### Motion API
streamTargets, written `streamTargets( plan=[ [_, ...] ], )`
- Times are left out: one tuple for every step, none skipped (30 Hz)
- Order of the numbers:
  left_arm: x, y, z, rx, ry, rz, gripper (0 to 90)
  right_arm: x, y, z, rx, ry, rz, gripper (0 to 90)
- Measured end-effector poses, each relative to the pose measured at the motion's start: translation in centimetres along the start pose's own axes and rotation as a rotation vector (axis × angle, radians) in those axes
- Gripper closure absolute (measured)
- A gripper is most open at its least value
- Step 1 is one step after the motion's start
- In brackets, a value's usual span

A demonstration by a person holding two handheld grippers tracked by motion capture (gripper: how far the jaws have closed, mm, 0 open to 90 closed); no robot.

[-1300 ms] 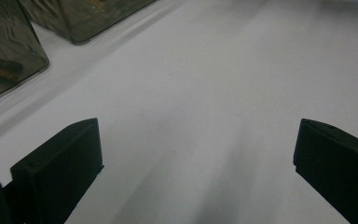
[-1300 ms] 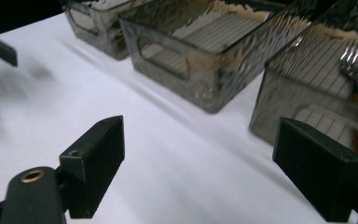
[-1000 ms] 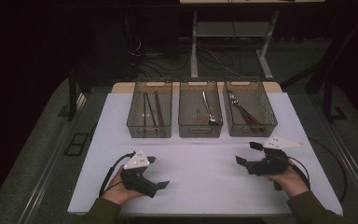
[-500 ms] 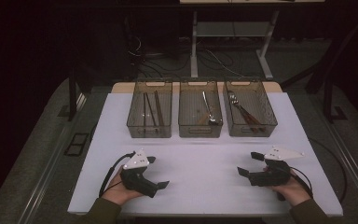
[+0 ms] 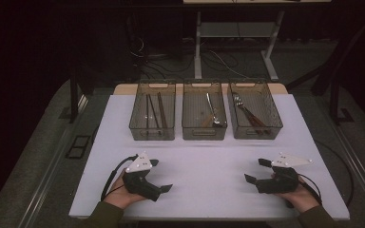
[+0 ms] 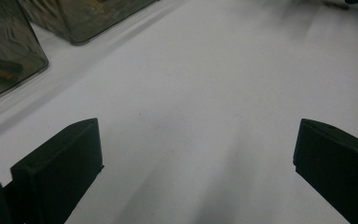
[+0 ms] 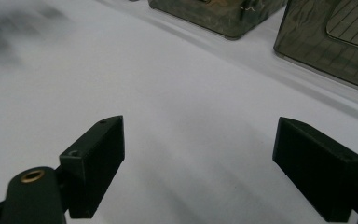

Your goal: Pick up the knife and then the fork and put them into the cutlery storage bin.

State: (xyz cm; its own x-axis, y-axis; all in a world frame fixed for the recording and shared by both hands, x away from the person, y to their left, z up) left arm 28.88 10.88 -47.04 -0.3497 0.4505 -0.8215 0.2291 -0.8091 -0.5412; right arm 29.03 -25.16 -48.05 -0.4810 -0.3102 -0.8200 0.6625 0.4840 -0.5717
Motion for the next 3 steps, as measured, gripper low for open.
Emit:
streamTargets(
  plan=[
    [0.01, 0.0, -0.02, 0.0, 0.0, -0.002, 0.0, 0.04, 0.04, 0.01, 0.002, -0.005, -0.002, 16.2],
    [0.0, 0.01, -0.04, 0.0, -0.001, -0.001, 0.0, 0.08, 0.05, 0.02, 0.005, -0.008, -0.005, 16.2],
    [0.02, 0.04, -0.05, 0.001, -0.002, -0.001, 0.0, 0.08, 0.05, 0.04, 0.005, -0.012, -0.006, 16.2]
  ],
)
Point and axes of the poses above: each handheld gripper's, and its own axes: y roughly forward along the jaws, x roughly out of its underside, z roughly to its right, the point moved 6 cm from there along y, roughly forward along the jaws, and after that the axes turned 9 degrees about x, right-handed, at the moved point
